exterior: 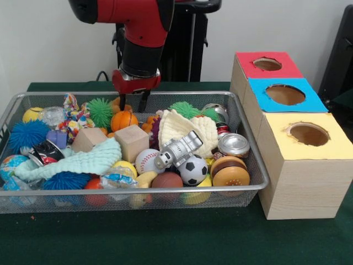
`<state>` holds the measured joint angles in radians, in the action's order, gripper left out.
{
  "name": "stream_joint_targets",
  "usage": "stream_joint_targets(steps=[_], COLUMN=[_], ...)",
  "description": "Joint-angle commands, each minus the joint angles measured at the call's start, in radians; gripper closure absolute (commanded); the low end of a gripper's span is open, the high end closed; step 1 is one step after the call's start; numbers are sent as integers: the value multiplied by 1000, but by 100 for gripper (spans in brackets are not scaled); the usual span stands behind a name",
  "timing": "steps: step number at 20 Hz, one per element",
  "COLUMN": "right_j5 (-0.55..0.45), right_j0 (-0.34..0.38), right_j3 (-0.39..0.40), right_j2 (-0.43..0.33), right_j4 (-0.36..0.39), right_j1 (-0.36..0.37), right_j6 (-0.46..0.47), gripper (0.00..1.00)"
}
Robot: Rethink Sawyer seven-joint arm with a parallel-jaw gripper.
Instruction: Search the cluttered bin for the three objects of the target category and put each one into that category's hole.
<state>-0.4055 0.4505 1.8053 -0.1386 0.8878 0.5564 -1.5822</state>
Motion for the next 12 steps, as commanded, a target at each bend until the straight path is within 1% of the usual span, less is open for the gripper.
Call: stream_joint_targets(steps=[1, 4, 7, 9, 11, 12], right_j5=[-214, -219, -187, -159, -138, -114], right_j0=[-56, -95, -105, -114, -113, -95], right_j3=[-146, -163, -162, -163, -159, -145], right_j2=[99, 140, 147, 155, 156, 144], right_j4=[107, 154, 175, 190, 191, 179], right_j1=[21, 21, 8, -2, -7, -5], right_j6=[91, 80, 58, 27, 16, 16], gripper=[0, 0, 0, 0, 0, 0])
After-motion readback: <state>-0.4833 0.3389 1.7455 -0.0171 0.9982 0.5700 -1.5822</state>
